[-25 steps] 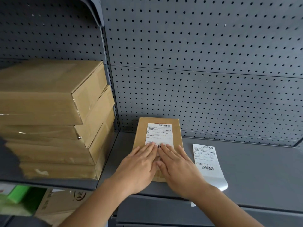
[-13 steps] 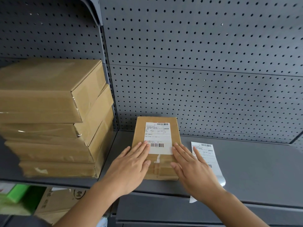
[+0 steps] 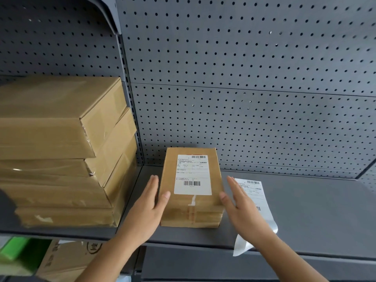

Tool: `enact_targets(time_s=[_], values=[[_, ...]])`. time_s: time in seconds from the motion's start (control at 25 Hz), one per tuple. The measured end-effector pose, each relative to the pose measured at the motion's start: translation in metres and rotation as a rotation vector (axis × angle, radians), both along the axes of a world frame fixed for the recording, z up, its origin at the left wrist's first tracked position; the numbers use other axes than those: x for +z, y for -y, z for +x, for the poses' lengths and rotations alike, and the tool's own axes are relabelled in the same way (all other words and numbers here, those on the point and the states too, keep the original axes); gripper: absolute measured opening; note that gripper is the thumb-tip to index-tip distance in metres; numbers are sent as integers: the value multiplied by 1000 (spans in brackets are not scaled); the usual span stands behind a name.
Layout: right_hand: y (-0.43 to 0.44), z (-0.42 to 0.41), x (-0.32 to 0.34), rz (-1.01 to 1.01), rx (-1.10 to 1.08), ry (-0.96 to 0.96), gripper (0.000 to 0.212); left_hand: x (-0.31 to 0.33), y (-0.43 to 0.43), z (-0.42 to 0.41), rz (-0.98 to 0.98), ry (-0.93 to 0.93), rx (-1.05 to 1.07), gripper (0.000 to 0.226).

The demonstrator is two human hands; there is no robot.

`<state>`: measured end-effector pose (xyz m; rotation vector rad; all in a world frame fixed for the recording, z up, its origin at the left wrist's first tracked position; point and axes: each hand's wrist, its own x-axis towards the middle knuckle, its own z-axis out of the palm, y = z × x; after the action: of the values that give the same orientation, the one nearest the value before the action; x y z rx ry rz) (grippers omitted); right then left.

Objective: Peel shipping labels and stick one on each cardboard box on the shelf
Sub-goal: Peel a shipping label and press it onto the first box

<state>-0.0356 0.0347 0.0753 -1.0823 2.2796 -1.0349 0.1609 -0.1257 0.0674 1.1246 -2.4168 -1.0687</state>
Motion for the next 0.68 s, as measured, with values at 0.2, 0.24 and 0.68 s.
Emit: enact_targets(time_s=[0.2, 0.24, 0.68], values=[[21, -10, -5, -38, -109, 446, 45, -2, -5, -15, 477, -245, 149, 26], [21, -8, -3, -46, -105, 445, 35, -1, -8, -17, 466, -278, 136, 23], [-79, -109, 41, -278, -455, 318, 26, 29, -98, -133, 390, -390, -155, 30]])
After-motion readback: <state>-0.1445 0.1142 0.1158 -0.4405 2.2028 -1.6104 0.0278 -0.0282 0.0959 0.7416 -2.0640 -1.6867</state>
